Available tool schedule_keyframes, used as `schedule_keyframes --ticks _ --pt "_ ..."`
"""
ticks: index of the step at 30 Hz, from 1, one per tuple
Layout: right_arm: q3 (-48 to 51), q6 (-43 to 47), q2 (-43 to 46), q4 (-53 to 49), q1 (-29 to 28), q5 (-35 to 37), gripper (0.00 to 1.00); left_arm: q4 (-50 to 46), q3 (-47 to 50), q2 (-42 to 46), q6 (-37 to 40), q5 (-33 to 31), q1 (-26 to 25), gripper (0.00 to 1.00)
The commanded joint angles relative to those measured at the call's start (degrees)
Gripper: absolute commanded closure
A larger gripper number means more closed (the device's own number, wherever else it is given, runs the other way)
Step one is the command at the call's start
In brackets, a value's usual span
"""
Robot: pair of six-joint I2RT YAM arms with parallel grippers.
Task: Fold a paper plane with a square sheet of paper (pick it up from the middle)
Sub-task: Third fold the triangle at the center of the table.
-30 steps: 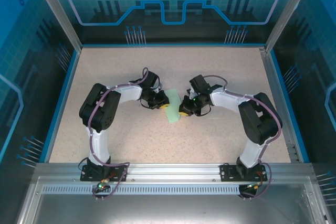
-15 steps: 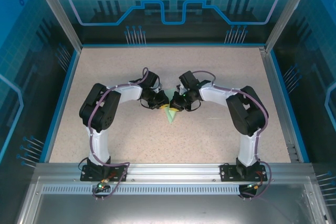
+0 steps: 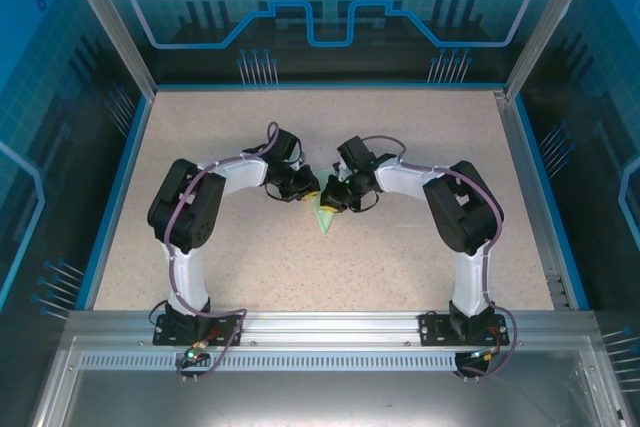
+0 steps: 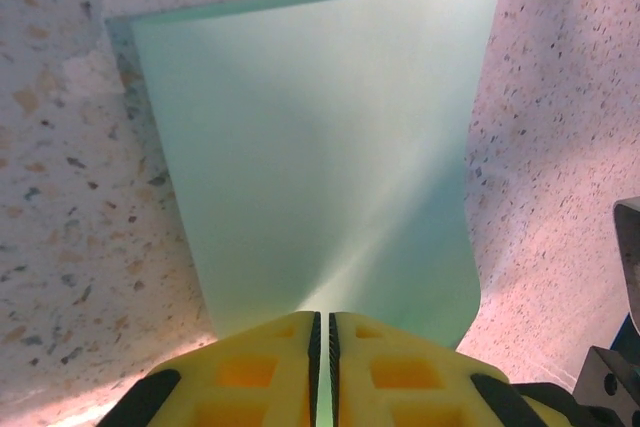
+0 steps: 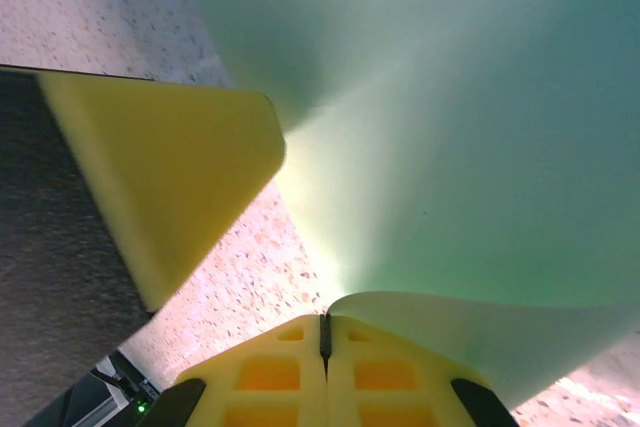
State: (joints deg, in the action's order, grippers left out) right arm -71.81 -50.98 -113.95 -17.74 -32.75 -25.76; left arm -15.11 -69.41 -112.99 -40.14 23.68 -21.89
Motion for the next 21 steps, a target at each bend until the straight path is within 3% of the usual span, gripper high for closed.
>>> schedule_keyframes --ticks 1,21 --pt "0.28 0.02 -0.48 3.45 -0.90 0.74 0.96 -1.06 -1.60 -1.50 -0.04 -1.16 0.36 0.87" --pt "0.95 0.03 -2.46 6.64 -1.52 2.22 0.96 -4.37 -1.95 -3.46 0.68 -2.63 0.36 0.87"
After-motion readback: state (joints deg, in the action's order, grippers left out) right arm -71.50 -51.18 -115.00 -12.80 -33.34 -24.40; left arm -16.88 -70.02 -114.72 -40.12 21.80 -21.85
